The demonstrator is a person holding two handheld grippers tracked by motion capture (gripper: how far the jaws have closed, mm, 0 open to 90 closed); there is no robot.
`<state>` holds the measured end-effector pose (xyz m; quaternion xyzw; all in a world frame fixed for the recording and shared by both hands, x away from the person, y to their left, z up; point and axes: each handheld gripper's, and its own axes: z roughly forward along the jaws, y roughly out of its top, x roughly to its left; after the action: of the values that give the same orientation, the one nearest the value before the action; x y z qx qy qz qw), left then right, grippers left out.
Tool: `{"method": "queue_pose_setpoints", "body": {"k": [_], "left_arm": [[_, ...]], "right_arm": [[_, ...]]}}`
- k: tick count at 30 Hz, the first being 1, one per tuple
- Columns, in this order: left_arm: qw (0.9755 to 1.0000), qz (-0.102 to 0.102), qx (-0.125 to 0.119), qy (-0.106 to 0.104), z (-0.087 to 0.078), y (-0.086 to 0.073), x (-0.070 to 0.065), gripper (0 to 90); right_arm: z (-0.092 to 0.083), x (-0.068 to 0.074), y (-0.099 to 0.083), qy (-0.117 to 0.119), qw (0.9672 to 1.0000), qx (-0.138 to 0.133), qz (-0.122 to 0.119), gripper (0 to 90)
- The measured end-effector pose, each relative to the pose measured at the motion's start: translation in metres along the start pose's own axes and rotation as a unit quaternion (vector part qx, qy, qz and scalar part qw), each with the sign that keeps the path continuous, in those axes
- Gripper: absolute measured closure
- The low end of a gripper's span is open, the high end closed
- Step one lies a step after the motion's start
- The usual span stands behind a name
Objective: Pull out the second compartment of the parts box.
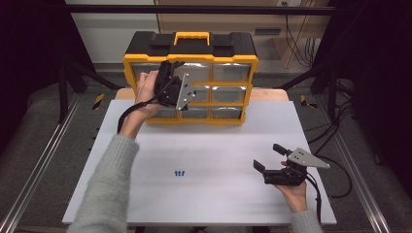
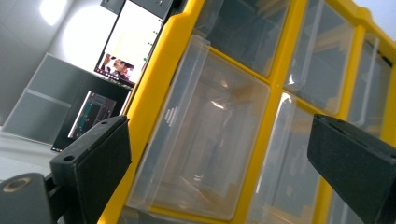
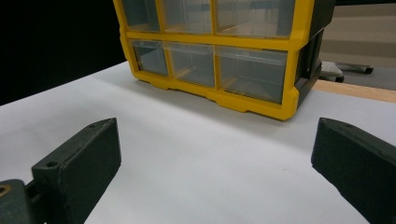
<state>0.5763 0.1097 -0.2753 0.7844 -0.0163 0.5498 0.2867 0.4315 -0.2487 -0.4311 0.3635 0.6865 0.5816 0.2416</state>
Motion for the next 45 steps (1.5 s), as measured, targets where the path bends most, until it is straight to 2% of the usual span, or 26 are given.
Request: {"method": "queue_pose_setpoints", "body": {"k": [1,2,5,7,9,10,12,13,15,19,26,32,35,39,40,43,45], "left_arm": [[1.0000,0.003,0.002,0.000,0.002,0.000,0.000,5.8],[1.0000,0.003,0.004,0.001,0.003,0.000,0.001,6.2],[0.9997,0.021,0.009,0.001,0.008,-0.002,0.000,6.8],[0.9994,0.031,0.012,0.006,0.011,-0.001,0.001,6.8],[0.9994,0.031,0.012,0.008,0.012,-0.001,0.001,7.3],[0.9992,0.036,0.012,0.011,0.015,0.000,0.002,7.6],[0.9989,0.042,0.013,0.013,0.016,0.000,0.002,8.2],[0.9986,0.048,0.014,0.015,0.018,0.001,0.001,8.6],[0.9983,0.053,0.012,0.017,0.020,0.001,-0.001,10.0],[0.9976,0.063,0.013,0.025,0.023,0.001,-0.002,12.2],[0.9967,0.075,0.009,0.029,0.024,-0.002,-0.003,17.7],[0.9964,0.077,-0.002,0.036,0.025,-0.001,-0.003,24.1],[0.9947,0.094,0.002,0.042,0.026,-0.001,-0.005,26.8],[0.9907,0.125,0.008,0.053,0.026,-0.001,-0.007,31.6],[0.9907,0.125,0.008,0.053,0.026,-0.001,-0.007,33.1],[0.9877,0.144,0.013,0.058,0.026,-0.002,-0.009,37.7],[0.9869,0.149,0.014,0.060,0.026,-0.002,-0.009,38.1]], "right_arm": [[0.000,-0.002,0.000,0.001,0.9999,0.002,-0.010,2.0],[-0.001,0.000,0.000,-0.002,1.0000,0.003,0.000,2.0],[-0.001,0.001,0.001,0.000,0.9999,0.004,0.010,2.0],[-0.001,0.000,0.000,0.000,1.0000,0.005,0.003,2.0],[0.000,0.000,0.000,-0.002,1.0000,0.003,0.005,2.0],[-0.001,0.000,0.000,-0.001,1.0000,0.001,0.002,2.1],[-0.002,0.001,0.001,0.002,0.9999,-0.002,0.014,2.1],[-0.002,-0.001,0.001,0.000,1.0000,0.003,0.003,2.1],[-0.002,-0.001,0.001,-0.001,1.0000,0.001,0.000,2.1],[-0.002,0.001,0.001,0.000,1.0000,0.002,0.008,2.1],[-0.002,0.000,0.001,0.000,1.0000,0.000,0.008,2.1],[-0.001,0.001,0.001,0.002,1.0000,-0.003,0.009,2.1],[-0.003,0.000,0.001,0.000,1.0000,0.000,0.009,2.1],[-0.001,0.001,0.001,0.001,0.9999,-0.002,0.010,2.1],[-0.001,0.001,0.001,0.001,0.9999,-0.002,0.010,2.1],[-0.001,0.000,0.001,0.001,1.0000,-0.001,0.008,2.1],[-0.002,0.001,0.001,0.000,0.9999,0.000,0.011,2.1]]}}
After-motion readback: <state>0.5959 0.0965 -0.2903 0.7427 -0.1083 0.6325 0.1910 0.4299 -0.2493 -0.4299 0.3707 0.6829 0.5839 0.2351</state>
